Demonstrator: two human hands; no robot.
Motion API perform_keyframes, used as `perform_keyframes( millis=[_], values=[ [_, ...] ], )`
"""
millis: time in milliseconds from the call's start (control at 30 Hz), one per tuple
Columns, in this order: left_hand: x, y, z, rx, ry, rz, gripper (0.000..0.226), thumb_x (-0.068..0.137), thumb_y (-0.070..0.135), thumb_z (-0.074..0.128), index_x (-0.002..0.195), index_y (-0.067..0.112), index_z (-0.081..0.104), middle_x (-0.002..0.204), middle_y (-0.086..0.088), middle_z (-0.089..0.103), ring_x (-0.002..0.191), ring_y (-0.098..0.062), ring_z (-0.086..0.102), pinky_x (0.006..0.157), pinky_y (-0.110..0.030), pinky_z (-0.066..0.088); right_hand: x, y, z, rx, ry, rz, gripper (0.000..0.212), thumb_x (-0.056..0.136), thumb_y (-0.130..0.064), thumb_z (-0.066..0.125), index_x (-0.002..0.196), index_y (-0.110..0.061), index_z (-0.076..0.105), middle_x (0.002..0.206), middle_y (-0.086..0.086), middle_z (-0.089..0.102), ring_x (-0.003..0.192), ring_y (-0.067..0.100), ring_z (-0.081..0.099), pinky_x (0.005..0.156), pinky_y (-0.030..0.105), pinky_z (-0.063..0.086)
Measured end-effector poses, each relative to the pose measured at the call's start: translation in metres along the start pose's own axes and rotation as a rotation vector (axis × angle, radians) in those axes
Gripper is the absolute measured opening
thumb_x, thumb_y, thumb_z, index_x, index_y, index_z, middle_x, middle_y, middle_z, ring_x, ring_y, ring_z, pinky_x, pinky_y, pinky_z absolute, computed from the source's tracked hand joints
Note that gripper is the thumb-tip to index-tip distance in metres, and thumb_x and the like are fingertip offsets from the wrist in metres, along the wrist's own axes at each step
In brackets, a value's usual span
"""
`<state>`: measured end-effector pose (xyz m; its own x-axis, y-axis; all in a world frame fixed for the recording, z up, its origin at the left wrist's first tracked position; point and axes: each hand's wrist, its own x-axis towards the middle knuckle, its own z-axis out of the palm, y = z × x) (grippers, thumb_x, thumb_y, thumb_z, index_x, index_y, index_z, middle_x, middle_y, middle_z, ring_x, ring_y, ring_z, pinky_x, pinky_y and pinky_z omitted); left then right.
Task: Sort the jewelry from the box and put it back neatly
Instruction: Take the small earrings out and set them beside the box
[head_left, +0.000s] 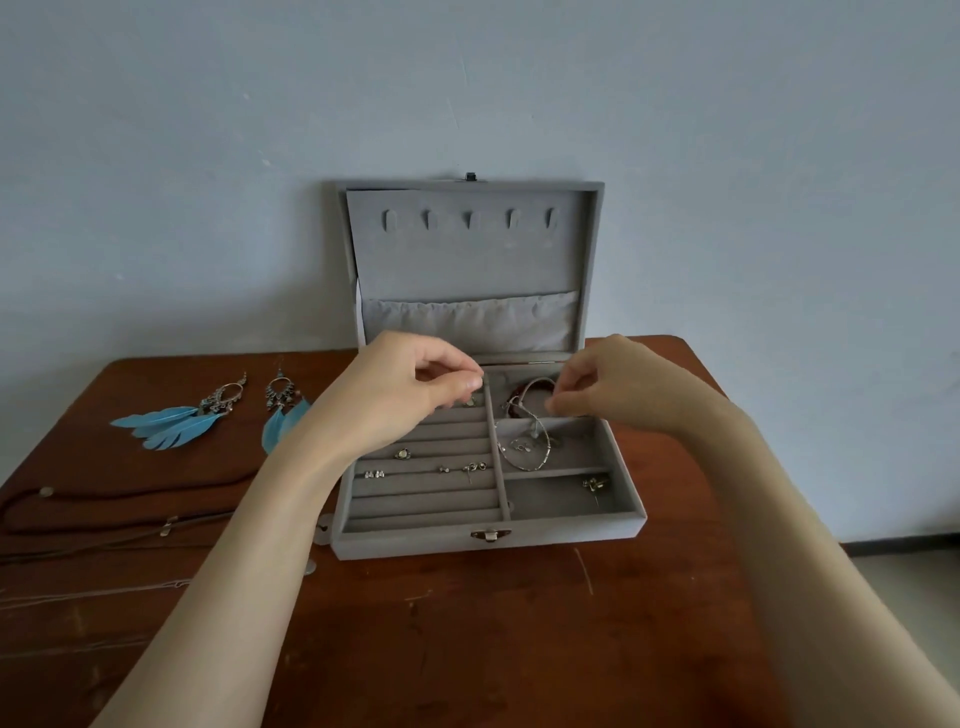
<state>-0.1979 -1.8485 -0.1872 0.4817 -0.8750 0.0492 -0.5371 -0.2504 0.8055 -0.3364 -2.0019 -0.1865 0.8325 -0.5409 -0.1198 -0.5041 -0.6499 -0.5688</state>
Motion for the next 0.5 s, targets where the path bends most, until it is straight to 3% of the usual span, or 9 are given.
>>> perform_keyframes(
  millis=[167,400,500],
  values=[
    [-0.002,0.006,0.004,-0.012,-0.052,-0.011,0.018,0.089,0.018,0.059,0.096,0.032,0.068,0.085,0.014,0.069,0.078,-0.003,0.065,0.077,-0.017,0.050,-0.029,-0.002,-0.004,-0.338,-0.148,0.026,0.006,0.078,-0.026,0.071,0.073,-0.023,0.068,0.080,-0.006,0.066,0.078,0.013,0.061,0.062,0.021,0.044],
    [-0.007,0.015,0.010,0.016,-0.100,-0.003,0.023,0.088,0.016,0.060,0.106,0.029,0.068,0.094,0.014,0.067,0.093,-0.004,0.062,0.086,-0.019,0.046,-0.047,0.004,0.010,-0.480,0.031,-0.036,0.005,0.083,-0.023,0.061,0.085,-0.022,0.066,0.094,-0.002,0.065,0.089,0.019,0.059,0.078,0.033,0.049],
    [-0.007,0.016,0.012,0.019,-0.105,-0.004,0.026,0.090,0.015,0.058,0.108,0.031,0.068,0.098,0.013,0.068,0.093,-0.002,0.062,0.086,-0.015,0.045,-0.053,0.006,0.014,-0.479,0.019,-0.032,0.008,0.081,-0.021,0.062,0.082,-0.027,0.068,0.092,-0.004,0.067,0.087,0.019,0.062,0.076,0.032,0.052]
  ],
)
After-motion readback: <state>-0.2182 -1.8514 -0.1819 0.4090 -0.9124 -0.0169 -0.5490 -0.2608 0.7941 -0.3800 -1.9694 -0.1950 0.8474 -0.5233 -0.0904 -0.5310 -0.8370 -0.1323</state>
